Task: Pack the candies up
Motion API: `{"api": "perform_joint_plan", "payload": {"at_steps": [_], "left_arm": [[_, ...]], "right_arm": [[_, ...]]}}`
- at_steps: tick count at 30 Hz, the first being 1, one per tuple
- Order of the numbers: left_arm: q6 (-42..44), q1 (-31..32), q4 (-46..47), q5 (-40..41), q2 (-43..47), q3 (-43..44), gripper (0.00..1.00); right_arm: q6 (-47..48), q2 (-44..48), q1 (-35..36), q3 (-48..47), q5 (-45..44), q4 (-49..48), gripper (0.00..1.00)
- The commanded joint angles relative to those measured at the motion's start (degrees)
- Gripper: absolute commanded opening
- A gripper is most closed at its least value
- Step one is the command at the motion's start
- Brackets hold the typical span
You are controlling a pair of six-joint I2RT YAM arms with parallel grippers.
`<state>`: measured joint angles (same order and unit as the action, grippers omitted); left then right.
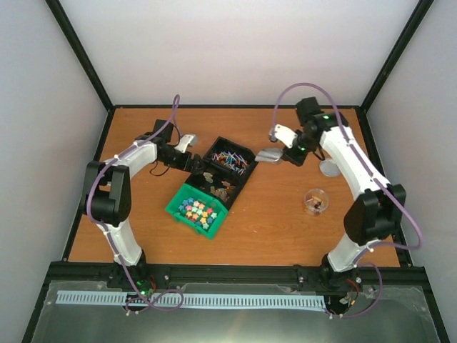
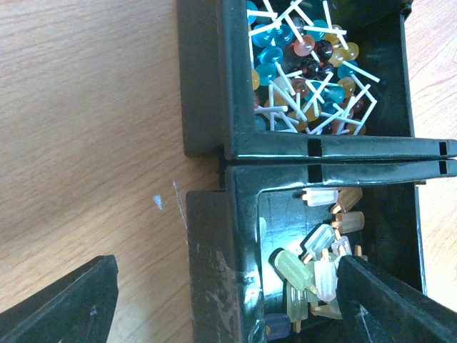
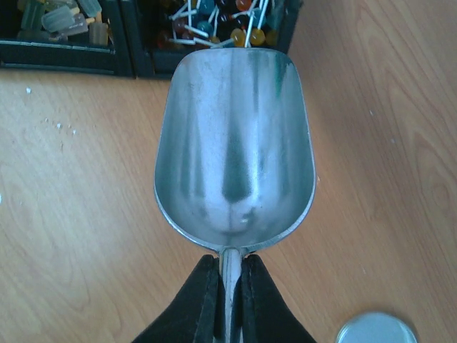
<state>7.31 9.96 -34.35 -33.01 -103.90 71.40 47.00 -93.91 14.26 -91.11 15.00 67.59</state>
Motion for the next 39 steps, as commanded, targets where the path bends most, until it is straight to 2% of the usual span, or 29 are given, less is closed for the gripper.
{"api": "perform_joint_plan", "payload": {"at_steps": [1,13,20,27,39], "left_arm": [[-0.13,0.63,0.1,-1.91,-0.96,2.25,0.83],[-3.24,6.73,1.81,1.89,3.33,-4.49,0.76],[-6.64,8.07,1.15,-1.43,5.5,-7.03,0.77],[-5.88,9.81,1.8,-3.47,8.72,-9.74,0.8],[-5.94,10.14,4.3,-3.41,7.64,-9.06,0.78]], "right_arm": [[-7.84,-4.74,5.43,-4.33,-5.57,-1.58,0.03],[-11.25,-15.59,11.53,-13.26,-11.95,3.04,0.03],[-10.91,-17.64,13.44,-12.99,-13.85,4.89,0.03],[-10.36,-17.99,13.79,-13.28,-16.23,6.11,0.03],[-7.58,-24.47,16.7,-18.38,-21.82,10.33,0.03]]}}
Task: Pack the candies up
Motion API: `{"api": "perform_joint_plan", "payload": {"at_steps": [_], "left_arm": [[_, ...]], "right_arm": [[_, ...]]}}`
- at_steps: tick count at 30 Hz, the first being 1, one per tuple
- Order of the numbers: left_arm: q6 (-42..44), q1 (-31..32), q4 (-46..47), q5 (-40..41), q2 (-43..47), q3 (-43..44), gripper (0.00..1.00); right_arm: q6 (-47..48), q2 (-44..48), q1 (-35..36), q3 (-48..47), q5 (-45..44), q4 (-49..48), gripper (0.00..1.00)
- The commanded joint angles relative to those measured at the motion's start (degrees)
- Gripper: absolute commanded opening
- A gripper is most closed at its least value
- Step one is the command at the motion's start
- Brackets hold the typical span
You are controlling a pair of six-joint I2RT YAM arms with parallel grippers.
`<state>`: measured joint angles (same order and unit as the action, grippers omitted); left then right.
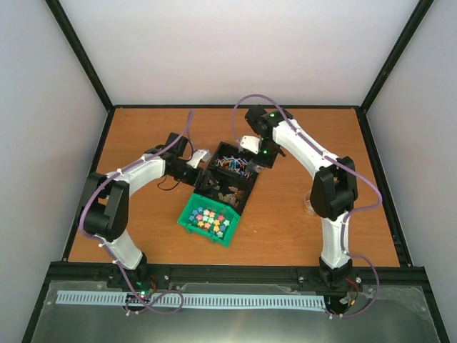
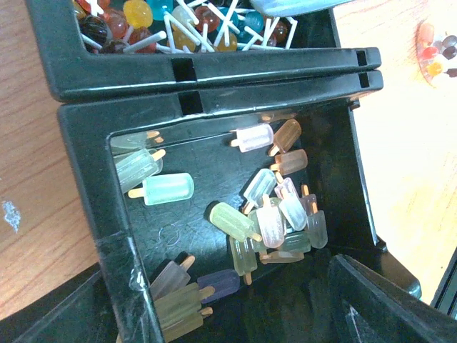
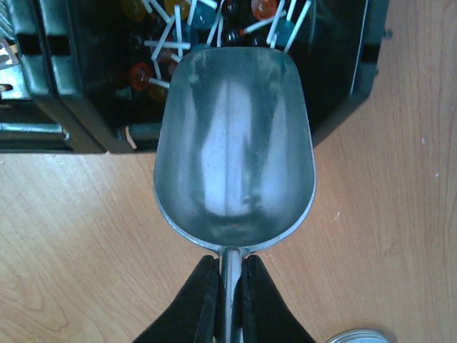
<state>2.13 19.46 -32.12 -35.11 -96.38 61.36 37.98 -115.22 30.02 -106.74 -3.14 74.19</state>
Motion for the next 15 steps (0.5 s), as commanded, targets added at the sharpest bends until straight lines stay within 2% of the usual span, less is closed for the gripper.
{"api": "perform_joint_plan", "payload": {"at_steps": [1,9,15], "left_arm": [[-0.86,0.66,2.25,-1.41,-0.08,1.23,0.78],[-0.4,1.1,3.53,-0.47,-3.16,3.83,0.76],[1.88,1.1,3.42,-0.07,-5.96,5.66,0.72]], "right_arm": [[1.62,-4.11,1.06,-3.7,-4.04,4.09,0.03],[2.53,-13.6,1.14,-11.56,-0.9,8.07,0.03],[2.37,-16.89,0.94,-11.48,4.08,6.7,0.03]]}}
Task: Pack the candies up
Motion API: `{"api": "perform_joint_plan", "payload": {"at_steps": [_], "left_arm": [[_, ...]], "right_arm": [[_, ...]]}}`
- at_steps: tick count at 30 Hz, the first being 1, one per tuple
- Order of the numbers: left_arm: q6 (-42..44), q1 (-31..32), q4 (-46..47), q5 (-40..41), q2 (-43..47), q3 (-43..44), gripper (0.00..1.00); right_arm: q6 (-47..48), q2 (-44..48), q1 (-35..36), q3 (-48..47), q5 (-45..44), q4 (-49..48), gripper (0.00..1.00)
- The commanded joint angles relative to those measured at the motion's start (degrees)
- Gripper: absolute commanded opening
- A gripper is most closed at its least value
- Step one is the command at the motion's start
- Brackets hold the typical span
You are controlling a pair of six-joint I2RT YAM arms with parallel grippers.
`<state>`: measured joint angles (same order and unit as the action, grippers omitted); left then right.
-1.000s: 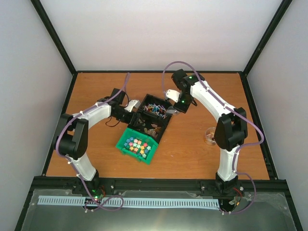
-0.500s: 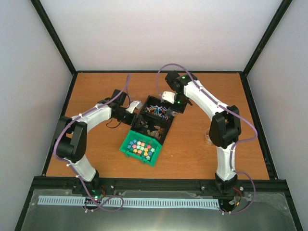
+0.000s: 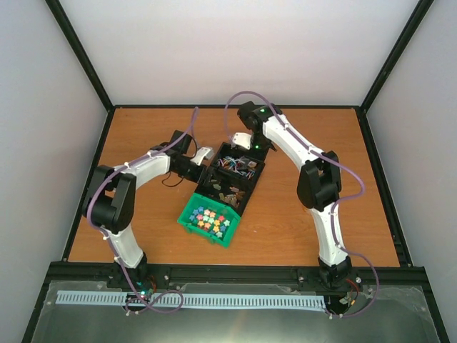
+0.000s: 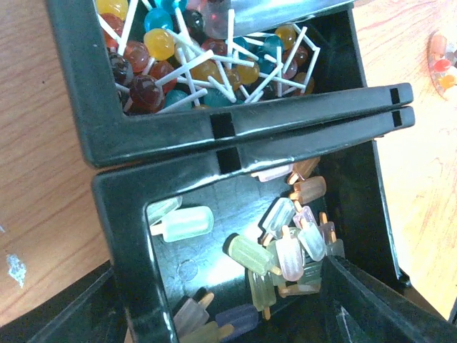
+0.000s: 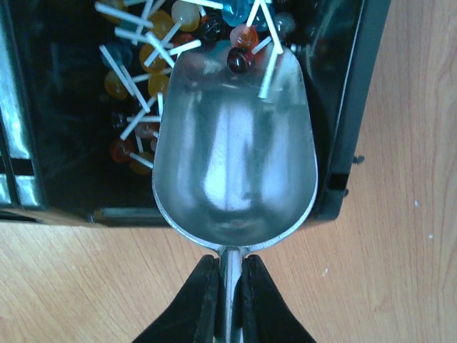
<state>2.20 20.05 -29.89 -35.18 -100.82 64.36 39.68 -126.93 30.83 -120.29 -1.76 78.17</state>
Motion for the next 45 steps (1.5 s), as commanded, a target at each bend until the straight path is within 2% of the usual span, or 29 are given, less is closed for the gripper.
{"api": "perform_joint_plan", "payload": {"at_steps": [1,13,26,31,45], "left_arm": [[2.34,0.49,1.15,0.13,-1.97,2.89,0.72],[7.59,0.51,-1.39,-2.31,-5.89,7.14,0.67],[8.35,-0.28,-4.14,-3.18,-7.29,9.48,0.65],[7.37,-1.99,-4.84,-3.74,-6.61,9.71,0.66],[7.47,-6.14,-6.62,-4.79,-5.78,10.42,0.67]], "right_arm": [[0.69,-5.16,-0.06,2.74,3.99,1.76,0.03],[-0.77,0.99,-1.65,24.06,23.06,-21.3,0.03],[-5.44,14.8,-2.79,43.9,33.77,-48.77,0.03],[-7.7,17.69,-5.27,47.56,37.17,-54.22,0.03],[-6.57,22.38,-9.83,53.61,42.0,-59.63,0.03]]}}
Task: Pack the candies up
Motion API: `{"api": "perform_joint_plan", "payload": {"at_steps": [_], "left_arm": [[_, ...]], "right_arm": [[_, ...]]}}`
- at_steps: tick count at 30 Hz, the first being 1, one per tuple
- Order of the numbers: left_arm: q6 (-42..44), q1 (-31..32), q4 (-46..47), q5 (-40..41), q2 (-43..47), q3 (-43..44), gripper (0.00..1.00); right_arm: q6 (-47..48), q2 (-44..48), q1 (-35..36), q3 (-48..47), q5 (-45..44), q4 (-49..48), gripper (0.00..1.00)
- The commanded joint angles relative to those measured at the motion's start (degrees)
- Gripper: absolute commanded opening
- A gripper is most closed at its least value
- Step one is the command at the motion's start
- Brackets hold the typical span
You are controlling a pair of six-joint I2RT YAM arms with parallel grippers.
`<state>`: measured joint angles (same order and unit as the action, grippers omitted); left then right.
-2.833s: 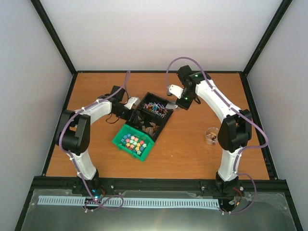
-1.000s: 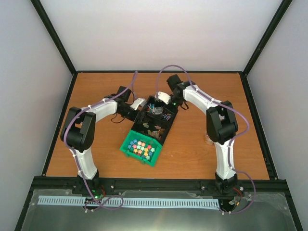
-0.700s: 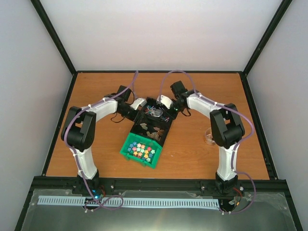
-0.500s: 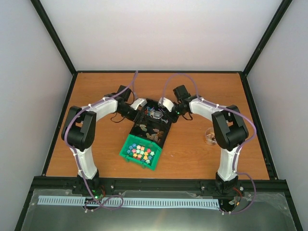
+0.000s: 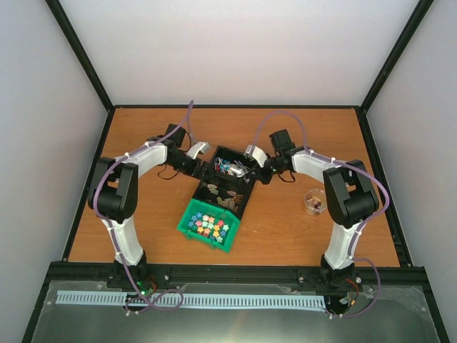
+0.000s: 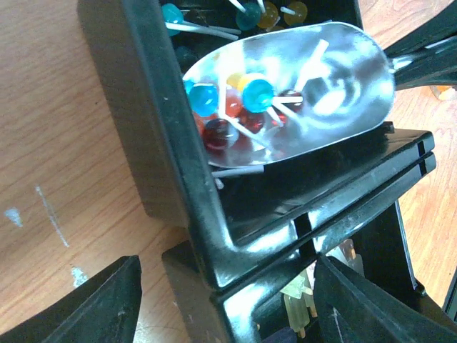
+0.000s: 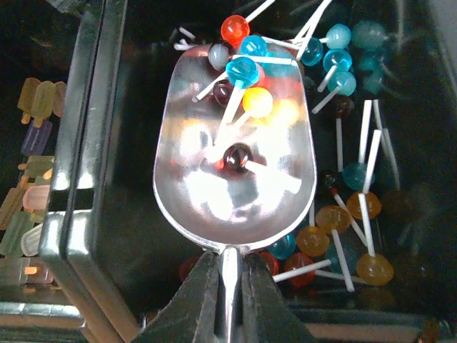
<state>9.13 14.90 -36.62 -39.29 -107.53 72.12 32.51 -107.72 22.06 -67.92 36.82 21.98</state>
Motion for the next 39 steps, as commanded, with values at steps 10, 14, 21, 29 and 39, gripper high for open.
{"api": "perform_joint_plan", "payload": {"at_steps": [10,14,21,29,39], "left_arm": [[0.28,-1.78,-0.61,-1.04,1.3,2.67,0.76],[0.28,-2.01,-0.85,-1.05,1.91,2.61,0.79],[0.28,-2.49,-1.27,-2.04,2.73,2.64,0.83],[1.18,-3.24,-1.69,-4.41,5.12,2.09,0.9],[2.82,-3.91,-2.78,-6.16,8.09,1.38,0.95]], "right_arm": [[0.61,6.34,-2.7,4.95,5.77,-6.47,0.03],[0.37,7.22,-3.63,5.9,7.03,-7.45,0.03],[-0.3,9.34,-5.38,7.95,10.78,-9.8,0.03],[-0.96,12.35,-6.81,6.46,17.17,-9.2,0.03],[6.62,17.42,-10.92,0.6,18.9,6.44,0.03]]}}
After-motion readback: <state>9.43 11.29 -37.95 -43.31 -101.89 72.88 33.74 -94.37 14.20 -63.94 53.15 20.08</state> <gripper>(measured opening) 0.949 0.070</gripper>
